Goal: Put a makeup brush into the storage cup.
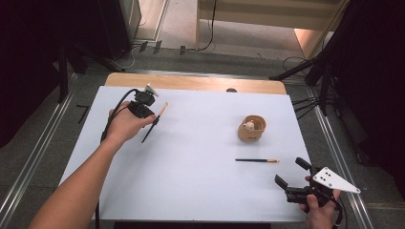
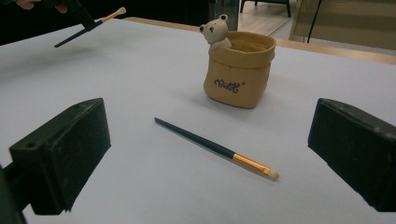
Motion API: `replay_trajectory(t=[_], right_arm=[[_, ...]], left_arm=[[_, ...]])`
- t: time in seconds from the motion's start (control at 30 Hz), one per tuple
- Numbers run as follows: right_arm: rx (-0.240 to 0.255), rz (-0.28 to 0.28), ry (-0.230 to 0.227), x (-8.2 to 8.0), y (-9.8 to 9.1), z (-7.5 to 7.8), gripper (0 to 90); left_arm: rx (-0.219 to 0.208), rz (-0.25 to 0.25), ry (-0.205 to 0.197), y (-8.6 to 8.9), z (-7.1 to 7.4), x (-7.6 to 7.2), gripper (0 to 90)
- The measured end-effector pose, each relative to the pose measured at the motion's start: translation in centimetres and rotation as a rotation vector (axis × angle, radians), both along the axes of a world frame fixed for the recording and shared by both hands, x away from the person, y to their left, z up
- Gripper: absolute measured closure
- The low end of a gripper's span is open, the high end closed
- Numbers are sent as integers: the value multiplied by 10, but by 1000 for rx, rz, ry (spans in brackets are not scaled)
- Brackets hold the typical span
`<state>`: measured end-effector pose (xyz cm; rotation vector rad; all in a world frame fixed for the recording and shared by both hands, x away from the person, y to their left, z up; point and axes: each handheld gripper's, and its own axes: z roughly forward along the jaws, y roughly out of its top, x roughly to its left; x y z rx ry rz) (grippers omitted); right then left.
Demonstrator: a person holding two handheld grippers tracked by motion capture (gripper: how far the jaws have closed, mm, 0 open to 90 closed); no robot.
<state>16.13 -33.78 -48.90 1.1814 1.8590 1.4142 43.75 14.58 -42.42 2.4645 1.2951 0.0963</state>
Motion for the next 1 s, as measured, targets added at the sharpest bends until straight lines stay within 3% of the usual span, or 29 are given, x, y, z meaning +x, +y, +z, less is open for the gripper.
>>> replay_trajectory(t=[0.37,0.83,1.0], right_arm=[[1,-1,-2,-1,0,0,0],[3,-4,-1,-1,0,0,0],[4,-4,1,-1,0,0,0]], left_arm=[[-121,-30,-75,-13,15,-5,855],[-222,-45,-125,-20,26,-9,854],[-274,-53,-170,-24,31,-12,854]])
